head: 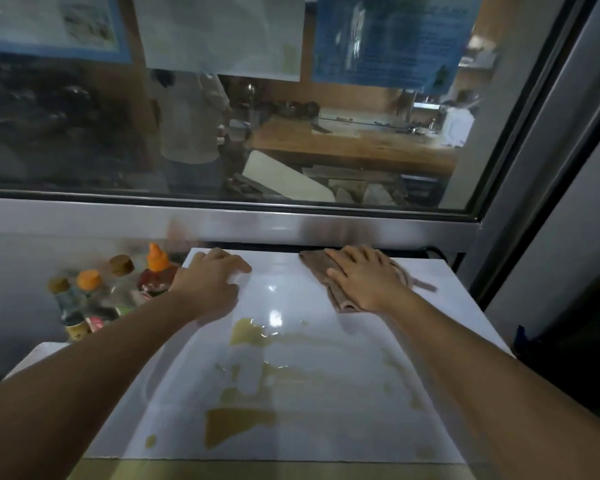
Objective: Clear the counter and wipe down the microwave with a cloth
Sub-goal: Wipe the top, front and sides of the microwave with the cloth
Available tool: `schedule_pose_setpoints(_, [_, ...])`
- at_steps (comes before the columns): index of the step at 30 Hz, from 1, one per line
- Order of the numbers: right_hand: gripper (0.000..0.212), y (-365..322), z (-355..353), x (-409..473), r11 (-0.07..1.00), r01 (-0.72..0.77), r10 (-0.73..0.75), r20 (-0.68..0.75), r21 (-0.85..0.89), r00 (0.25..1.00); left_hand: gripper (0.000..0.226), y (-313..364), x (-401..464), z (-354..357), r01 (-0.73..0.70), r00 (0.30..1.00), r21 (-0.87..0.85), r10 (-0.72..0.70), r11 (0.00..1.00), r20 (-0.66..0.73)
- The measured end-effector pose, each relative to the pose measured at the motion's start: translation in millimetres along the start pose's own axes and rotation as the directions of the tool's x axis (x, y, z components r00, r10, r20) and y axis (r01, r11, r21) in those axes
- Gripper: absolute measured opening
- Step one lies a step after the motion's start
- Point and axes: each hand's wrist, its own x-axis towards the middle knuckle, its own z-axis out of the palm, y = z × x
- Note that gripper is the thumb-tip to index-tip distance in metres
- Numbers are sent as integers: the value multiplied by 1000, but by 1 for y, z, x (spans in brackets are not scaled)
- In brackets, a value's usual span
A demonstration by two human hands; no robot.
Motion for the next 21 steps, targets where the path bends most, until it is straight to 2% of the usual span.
schedule_pose_setpoints(6, [50,-73,9,35,996,65,-66,20,54,998,41,-5,-3,2,-28,999,-9,27,1000,-33])
schedule_pose_setpoints(10, [48,-42,5,19,989,140,-140,11,49,990,42,-12,-14,-9,-50,998,-13,50,999,33])
schedule_pose_setpoints(15, [48,13,0,-1,999,-25,25,-12,-47,1000,39,-38,-40,-13,79,993,-2,-79,997,-89])
schedule_pose_setpoints(18, [49,-7,4,8,998,-28,29,6,-52,1000,37,-46,-50,-9,53,994,-76,-60,996,-92])
schedule_pose_setpoints(21, [49,-51,12,23,997,70,-70,-12,-10,997,39,-49,-53,-11,38,992,-152,-56,988,-116])
